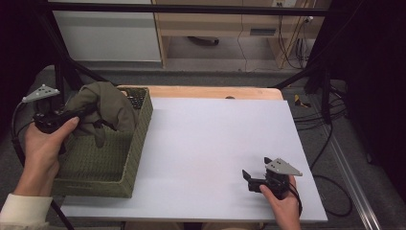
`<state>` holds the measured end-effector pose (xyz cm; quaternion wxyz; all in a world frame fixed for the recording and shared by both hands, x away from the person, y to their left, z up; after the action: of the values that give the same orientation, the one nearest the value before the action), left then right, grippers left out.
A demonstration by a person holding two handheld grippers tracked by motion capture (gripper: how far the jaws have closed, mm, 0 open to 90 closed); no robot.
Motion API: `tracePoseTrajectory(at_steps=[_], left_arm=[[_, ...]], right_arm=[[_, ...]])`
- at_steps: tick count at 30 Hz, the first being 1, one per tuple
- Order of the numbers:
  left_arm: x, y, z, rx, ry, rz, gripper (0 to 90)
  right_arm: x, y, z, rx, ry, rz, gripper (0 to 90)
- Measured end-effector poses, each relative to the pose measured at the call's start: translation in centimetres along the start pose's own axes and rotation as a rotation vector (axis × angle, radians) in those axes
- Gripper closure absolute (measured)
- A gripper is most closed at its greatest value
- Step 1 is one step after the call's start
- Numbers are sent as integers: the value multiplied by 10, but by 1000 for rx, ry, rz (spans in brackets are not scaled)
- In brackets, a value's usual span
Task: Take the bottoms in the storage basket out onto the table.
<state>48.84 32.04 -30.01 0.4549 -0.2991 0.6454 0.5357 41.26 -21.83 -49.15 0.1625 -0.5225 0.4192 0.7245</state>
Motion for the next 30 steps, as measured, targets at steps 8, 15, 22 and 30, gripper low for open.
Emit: tracePoseTrajectory(at_steps=[8,15,22,30], left_arm=[[-7,5,-8,15,-4,-22,663],[-15,8,-15,25,-10,-40,663],[-21,9,-22,51,7,-58,663],[-32,7,-37,80,6,-70,663]], right_arm=[[0,0,0,1,0,-1,55],[0,0,0,2,-1,-2,55],[0,0,0,0,2,2,55],[-1,1,0,2,1,-4,55]])
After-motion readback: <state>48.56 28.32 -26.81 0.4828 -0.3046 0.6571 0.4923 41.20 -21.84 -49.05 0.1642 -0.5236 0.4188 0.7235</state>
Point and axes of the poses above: each handheld gripper's, and its own axes: y roughly backward along the jaws, x roughly out of its underside, z roughly to its left, the point moved 5 cm from there along -y, roughly forward along the jaws, and after that the axes turned 11 degrees about -x, right-handed, at the moved point
